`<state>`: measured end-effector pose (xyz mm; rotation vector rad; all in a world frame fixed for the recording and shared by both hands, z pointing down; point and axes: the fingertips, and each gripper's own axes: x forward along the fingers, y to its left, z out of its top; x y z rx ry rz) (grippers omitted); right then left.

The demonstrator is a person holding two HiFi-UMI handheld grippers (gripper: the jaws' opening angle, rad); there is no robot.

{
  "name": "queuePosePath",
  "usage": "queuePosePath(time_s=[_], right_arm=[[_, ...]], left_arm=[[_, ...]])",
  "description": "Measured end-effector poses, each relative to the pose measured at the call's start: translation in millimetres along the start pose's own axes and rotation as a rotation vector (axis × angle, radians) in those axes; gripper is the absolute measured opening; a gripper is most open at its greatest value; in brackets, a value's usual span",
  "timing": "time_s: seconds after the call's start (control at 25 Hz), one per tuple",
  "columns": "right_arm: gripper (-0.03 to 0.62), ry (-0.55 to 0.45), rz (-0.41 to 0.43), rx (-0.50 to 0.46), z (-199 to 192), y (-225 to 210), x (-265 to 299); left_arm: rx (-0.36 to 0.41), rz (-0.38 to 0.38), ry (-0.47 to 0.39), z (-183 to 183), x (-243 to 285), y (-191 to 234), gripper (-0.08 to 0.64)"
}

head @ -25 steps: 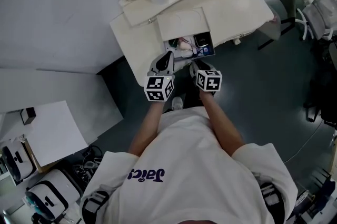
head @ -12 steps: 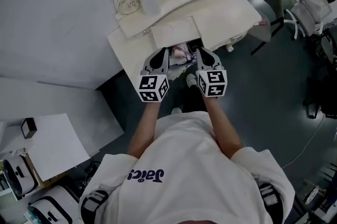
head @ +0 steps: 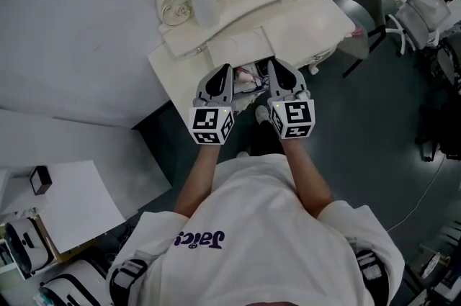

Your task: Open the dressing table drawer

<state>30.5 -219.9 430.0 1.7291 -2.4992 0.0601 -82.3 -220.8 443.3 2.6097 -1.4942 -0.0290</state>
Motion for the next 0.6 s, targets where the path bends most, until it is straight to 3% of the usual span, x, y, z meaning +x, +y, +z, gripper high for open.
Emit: queuePosePath(time_s=[0.4, 0.6], right_arm=[[0.008, 0.025, 0.013, 0.02, -9, -5, 1], [0.008, 0.051, -0.001, -0.024, -19, -9, 5]], left_arm=[[-0.021, -0.025, 0.009, -5, 7, -8, 0.015], [-0.034, -0.023, 0.024, -15, 12, -6, 0.015]])
